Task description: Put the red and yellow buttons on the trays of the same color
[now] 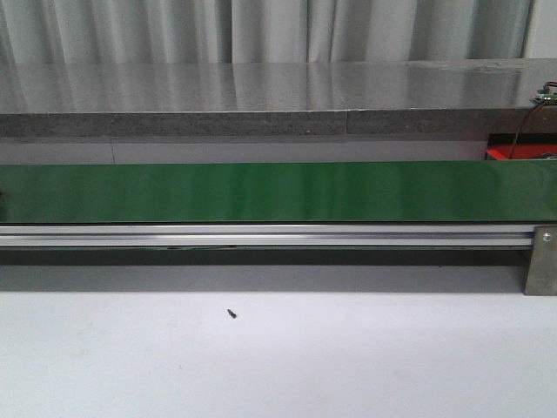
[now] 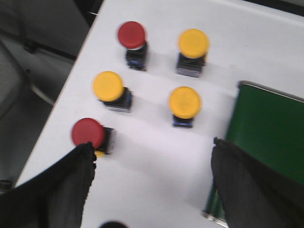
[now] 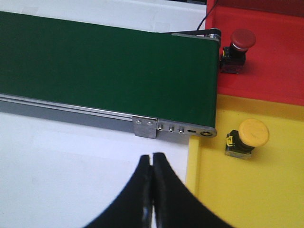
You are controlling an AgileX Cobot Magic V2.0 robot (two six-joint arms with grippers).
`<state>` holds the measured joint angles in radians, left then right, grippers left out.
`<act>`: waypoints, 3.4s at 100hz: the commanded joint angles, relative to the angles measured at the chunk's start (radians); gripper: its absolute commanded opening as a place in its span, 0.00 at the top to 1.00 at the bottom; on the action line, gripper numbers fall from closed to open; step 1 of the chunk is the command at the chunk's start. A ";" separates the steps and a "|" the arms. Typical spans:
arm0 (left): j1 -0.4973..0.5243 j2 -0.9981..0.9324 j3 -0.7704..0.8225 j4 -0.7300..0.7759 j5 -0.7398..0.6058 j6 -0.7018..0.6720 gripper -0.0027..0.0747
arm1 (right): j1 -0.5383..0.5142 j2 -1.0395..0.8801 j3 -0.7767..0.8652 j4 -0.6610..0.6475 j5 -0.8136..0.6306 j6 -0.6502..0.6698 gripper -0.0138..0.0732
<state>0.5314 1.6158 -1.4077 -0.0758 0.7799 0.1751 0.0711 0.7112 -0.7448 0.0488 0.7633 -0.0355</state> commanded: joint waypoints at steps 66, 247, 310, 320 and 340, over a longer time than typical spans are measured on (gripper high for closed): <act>0.113 0.280 -0.131 0.029 -0.136 0.000 0.31 | 0.001 -0.004 -0.023 -0.011 -0.066 -0.004 0.92; 0.104 0.274 -0.196 -0.067 -0.036 0.000 0.79 | 0.001 -0.004 -0.023 -0.011 -0.066 -0.004 0.92; -0.219 0.059 -0.185 -0.143 0.148 0.079 0.79 | 0.001 -0.004 -0.023 -0.011 -0.066 -0.004 0.92; -0.249 0.059 -0.162 -0.143 0.143 0.079 0.79 | 0.001 -0.004 -0.023 -0.011 -0.066 -0.004 0.92; -0.288 0.059 -0.097 -0.143 0.110 0.081 0.79 | 0.001 -0.004 -0.023 -0.011 -0.066 -0.004 0.92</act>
<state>0.2599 1.7282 -1.5016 -0.2009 0.9473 0.2545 0.0711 0.7112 -0.7448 0.0488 0.7633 -0.0355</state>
